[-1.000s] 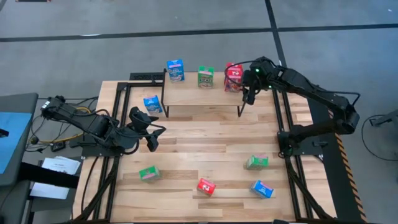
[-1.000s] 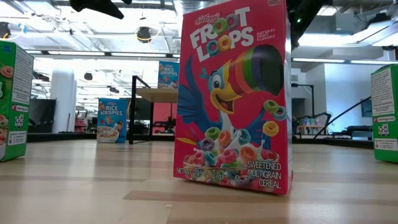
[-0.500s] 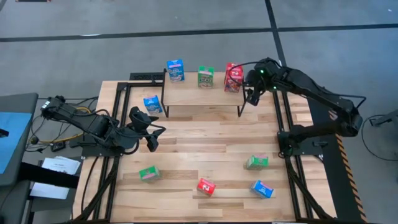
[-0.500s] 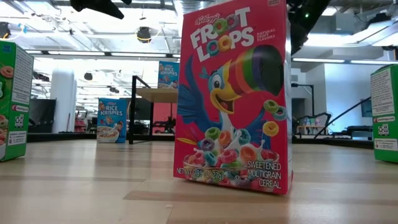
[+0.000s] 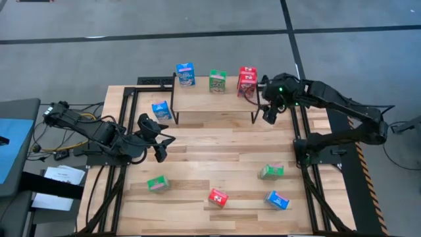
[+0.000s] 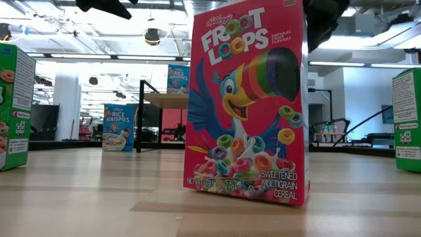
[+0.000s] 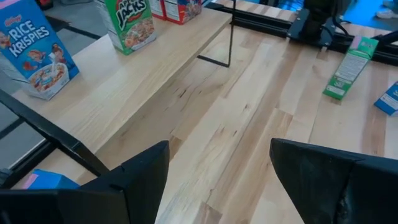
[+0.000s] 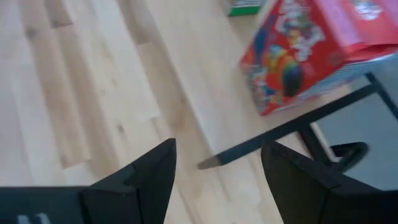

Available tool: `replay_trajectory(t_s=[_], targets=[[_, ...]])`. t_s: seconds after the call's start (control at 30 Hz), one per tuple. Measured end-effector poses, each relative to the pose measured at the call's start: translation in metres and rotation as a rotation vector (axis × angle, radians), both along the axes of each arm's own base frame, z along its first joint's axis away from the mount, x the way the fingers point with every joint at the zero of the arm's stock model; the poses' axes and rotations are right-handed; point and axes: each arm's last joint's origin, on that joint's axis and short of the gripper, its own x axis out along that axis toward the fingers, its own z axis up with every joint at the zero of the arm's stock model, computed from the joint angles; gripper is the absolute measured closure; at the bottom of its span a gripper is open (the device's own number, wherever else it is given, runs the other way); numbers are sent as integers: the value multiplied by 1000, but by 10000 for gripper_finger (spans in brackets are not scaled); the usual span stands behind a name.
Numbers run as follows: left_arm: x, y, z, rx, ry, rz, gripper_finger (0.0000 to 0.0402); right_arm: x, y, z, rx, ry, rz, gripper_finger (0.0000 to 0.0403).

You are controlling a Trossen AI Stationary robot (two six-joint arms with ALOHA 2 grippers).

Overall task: Stack cereal on shelf
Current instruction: Put the right green cereal box on the shelf aligned with the other green cereal box

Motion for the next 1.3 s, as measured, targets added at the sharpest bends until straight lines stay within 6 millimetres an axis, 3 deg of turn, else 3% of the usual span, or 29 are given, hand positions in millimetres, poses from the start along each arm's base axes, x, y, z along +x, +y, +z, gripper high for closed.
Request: replay_trajectory(t_s=[0.7, 1.1, 1.3], targets=[[3, 8, 0, 23, 27, 0, 131, 16, 59, 0, 129, -52, 144, 143], [6, 16, 0, -38, 12, 40, 69, 14, 93, -3, 234, -32, 187, 143], [6, 17, 0, -1, 35, 25, 64, 7, 111, -7, 305, 31, 173, 143]])
